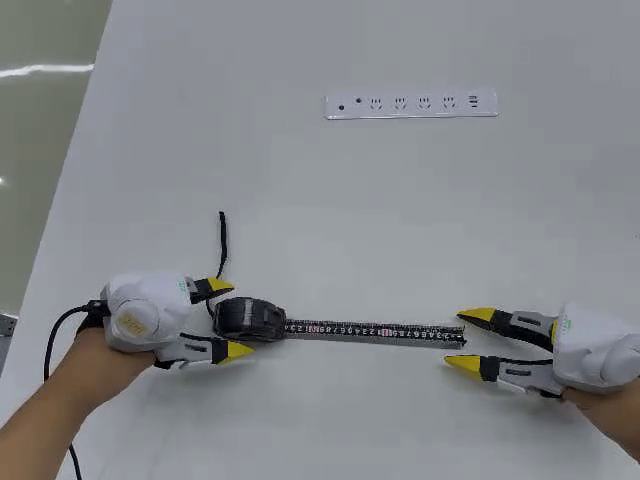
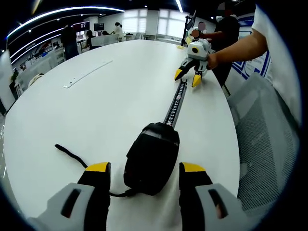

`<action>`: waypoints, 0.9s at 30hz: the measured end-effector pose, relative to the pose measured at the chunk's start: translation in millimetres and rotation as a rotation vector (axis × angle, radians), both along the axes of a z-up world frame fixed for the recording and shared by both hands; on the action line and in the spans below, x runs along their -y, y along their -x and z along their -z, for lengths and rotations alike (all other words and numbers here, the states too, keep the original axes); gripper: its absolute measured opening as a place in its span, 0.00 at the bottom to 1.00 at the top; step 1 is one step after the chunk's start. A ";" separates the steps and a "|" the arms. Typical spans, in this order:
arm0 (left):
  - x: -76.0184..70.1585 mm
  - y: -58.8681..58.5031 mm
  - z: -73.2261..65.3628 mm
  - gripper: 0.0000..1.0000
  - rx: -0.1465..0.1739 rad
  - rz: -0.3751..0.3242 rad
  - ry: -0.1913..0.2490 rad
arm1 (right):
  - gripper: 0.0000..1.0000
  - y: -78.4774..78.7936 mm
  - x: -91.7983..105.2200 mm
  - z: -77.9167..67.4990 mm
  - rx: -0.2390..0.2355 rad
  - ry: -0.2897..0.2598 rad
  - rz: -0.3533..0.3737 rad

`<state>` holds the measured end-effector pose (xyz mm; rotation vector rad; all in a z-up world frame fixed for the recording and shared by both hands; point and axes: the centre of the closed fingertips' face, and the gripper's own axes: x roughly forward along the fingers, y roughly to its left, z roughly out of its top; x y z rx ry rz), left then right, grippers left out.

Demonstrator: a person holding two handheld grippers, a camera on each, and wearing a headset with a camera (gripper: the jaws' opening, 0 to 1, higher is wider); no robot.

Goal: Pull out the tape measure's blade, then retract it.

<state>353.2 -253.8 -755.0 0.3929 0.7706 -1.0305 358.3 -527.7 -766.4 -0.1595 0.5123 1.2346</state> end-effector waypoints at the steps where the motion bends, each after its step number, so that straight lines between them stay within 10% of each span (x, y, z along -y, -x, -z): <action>1: 0.0 -0.4 -1.9 0.56 0.005 -0.005 0.004 | 0.39 0.0 0.0 -1.1 0.001 0.000 0.004; 27: -5.2 8.6 -7.9 0.73 0.032 -0.109 0.014 | 0.58 12.6 -5.5 -6.7 0.005 -0.031 0.139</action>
